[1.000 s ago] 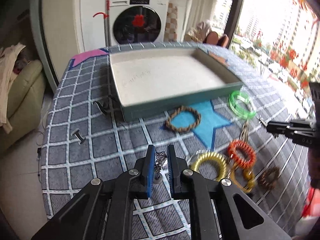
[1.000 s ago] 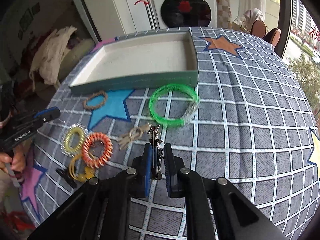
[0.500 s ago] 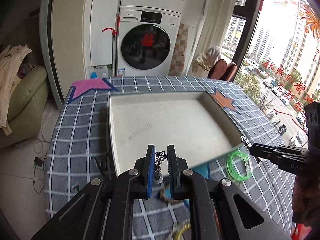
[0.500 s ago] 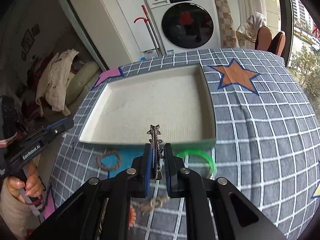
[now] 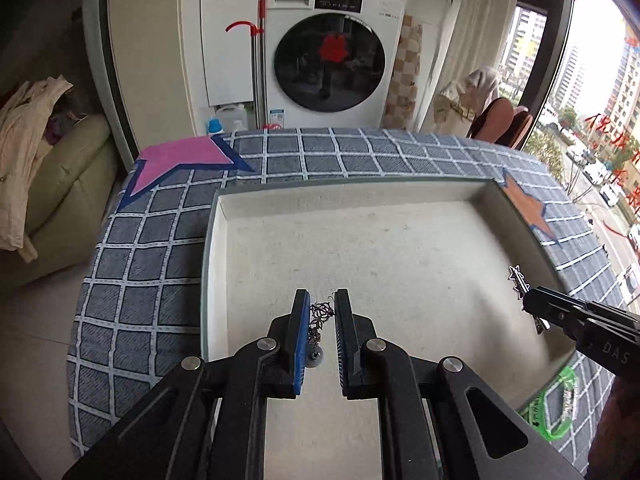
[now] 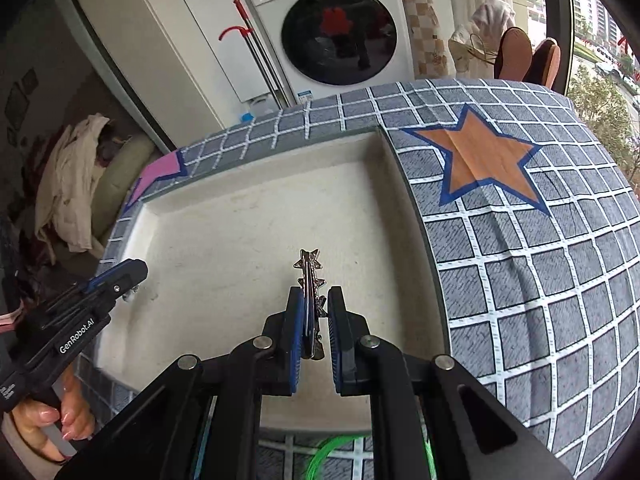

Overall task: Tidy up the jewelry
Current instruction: 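Carry both items into the white tray and open both tools to release them, then withdraw both tools from the tray back toward the remaining jewelry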

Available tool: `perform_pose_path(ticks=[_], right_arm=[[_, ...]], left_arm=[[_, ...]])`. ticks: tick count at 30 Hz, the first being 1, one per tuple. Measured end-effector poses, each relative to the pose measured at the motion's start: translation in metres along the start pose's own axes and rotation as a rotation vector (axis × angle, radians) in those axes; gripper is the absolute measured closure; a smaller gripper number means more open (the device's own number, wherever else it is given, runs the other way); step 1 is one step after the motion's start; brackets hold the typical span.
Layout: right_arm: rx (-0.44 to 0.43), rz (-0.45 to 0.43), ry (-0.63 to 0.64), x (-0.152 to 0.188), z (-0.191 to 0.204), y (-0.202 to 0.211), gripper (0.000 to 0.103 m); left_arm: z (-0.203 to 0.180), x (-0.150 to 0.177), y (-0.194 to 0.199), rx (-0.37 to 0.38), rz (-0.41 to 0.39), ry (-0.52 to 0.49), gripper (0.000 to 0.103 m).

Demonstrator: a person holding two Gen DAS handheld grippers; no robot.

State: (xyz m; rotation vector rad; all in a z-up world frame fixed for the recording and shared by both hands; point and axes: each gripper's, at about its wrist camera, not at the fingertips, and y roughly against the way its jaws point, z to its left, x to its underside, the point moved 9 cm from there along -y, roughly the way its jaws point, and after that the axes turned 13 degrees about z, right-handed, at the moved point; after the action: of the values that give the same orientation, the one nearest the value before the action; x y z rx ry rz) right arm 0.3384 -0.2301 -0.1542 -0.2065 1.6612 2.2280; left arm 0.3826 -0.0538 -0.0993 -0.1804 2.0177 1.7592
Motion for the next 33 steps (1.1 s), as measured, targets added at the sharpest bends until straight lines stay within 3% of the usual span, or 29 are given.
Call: perform_pose_path(ticks=[8, 9, 12, 18, 19, 20, 21, 23, 26, 29, 31, 33], right_arm=[[0.064, 0.018, 0.011, 0.006, -0.004, -0.018, 0.088], [0.067, 0.017, 0.017, 0.007, -0.003, -0.018, 0.085], [0.061, 0.019, 0.03, 0.01, 0.002, -0.016, 0.057], [0.008, -0.022, 0.025, 0.021, 0.012, 0.008, 0.052], [0.006, -0.03, 0.026, 0.023, 0.013, 0.012, 0.05], [0.004, -0.043, 0.024, 0.026, 0.013, 0.018, 0.05], [0.0, -0.052, 0.02, 0.029, 0.013, 0.023, 0.049], [-0.014, -0.074, 0.008, 0.036, 0.012, 0.034, 0.049], [-0.025, -0.092, 0.0, 0.045, 0.01, 0.046, 0.048], [-0.036, -0.107, -0.01, 0.054, 0.007, 0.058, 0.037], [-0.034, -0.121, -0.014, 0.059, 0.003, 0.066, 0.023], [-0.021, -0.136, -0.018, 0.068, 0.0, 0.074, 0.02]], left_arm=[[-0.003, 0.008, -0.021, -0.107, 0.053, -0.043, 0.07], [-0.002, 0.009, -0.023, -0.124, 0.058, -0.047, 0.07], [-0.002, 0.013, -0.024, -0.149, 0.054, -0.046, 0.069], [0.0, 0.014, -0.021, -0.143, 0.052, -0.04, 0.069], [0.001, 0.015, -0.021, -0.148, 0.05, -0.035, 0.065], [0.003, 0.015, -0.02, -0.149, 0.047, -0.029, 0.028], [0.004, 0.015, -0.018, -0.14, 0.043, -0.014, 0.0], [0.002, 0.013, -0.007, -0.134, -0.009, -0.008, 0.0], [-0.005, 0.011, 0.002, -0.149, -0.026, -0.031, 0.0], [-0.007, 0.013, 0.02, -0.16, -0.063, -0.035, 0.0], [-0.009, 0.017, 0.034, -0.15, -0.088, -0.039, 0.0], [-0.011, 0.028, 0.049, -0.127, -0.102, -0.046, 0.0]])
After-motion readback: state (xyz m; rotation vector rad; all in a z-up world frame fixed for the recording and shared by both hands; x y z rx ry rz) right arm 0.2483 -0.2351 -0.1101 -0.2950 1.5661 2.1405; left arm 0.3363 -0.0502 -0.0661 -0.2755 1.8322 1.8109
